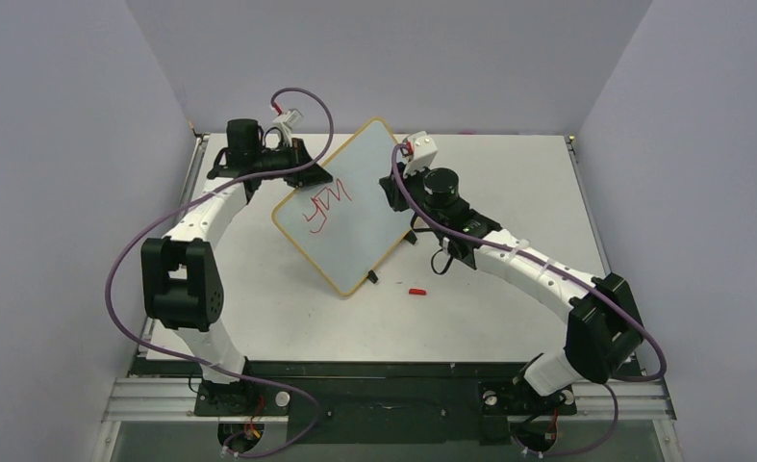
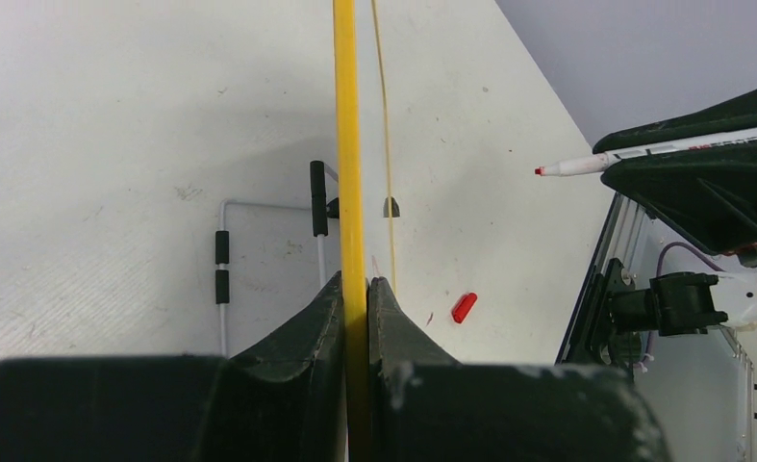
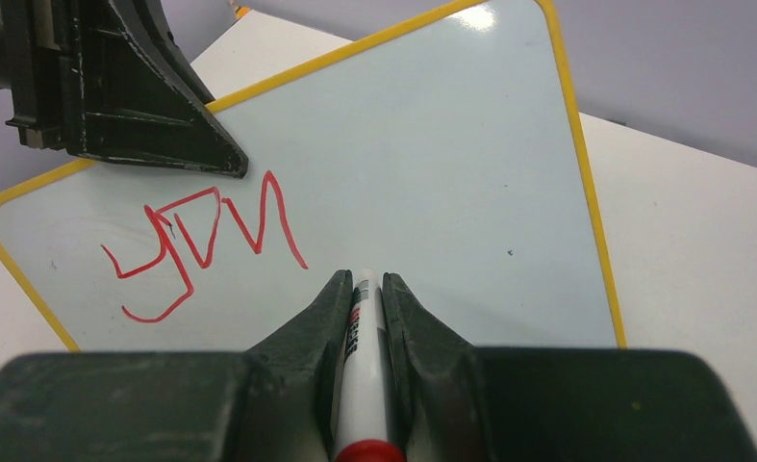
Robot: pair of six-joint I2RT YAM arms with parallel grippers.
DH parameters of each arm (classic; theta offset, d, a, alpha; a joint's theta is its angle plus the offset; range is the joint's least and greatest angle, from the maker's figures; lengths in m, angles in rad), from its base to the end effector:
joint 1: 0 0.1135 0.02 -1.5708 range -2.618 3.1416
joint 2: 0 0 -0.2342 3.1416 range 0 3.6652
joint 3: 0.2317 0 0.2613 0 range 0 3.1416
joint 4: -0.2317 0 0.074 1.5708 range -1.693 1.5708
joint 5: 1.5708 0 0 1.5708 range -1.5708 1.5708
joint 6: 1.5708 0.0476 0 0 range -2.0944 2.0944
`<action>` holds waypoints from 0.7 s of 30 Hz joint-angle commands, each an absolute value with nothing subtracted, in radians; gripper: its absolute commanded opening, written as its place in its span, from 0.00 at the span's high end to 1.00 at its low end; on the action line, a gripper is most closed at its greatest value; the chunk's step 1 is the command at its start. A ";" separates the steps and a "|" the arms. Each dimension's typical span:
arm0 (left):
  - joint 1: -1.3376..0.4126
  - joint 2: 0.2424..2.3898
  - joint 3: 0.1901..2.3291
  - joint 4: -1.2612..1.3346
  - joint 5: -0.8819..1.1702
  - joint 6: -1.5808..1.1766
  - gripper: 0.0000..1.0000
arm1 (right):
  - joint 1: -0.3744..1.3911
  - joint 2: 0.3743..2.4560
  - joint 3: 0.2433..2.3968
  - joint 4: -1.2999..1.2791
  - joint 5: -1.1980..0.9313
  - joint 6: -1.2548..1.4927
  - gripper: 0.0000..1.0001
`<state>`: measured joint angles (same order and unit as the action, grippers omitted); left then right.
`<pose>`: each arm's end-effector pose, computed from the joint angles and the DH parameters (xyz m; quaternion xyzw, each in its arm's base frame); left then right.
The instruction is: Write a sentence on the whiteboard
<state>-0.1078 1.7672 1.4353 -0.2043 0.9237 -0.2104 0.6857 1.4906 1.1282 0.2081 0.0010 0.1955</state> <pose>0.4075 -0.0823 0.2646 0.1802 0.7884 -0.4526 0.3758 0.2945 0.2409 0.2942 -0.1840 0.7369 0.2771 0.5885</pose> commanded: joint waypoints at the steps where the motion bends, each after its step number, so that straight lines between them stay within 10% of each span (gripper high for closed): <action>1: -0.095 1.759 1.390 0.062 0.976 -0.179 1.00 | 0.669 1.485 1.115 0.283 -0.058 0.184 1.00; 21: -0.090 1.788 1.386 0.096 0.984 -0.203 1.00 | 0.652 1.530 1.080 0.397 -0.119 0.249 1.00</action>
<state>-0.0807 1.7821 1.3678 -0.0292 1.0187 -0.2852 0.6598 1.5265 1.0843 0.3080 -0.0952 0.2237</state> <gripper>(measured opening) 0.051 0.111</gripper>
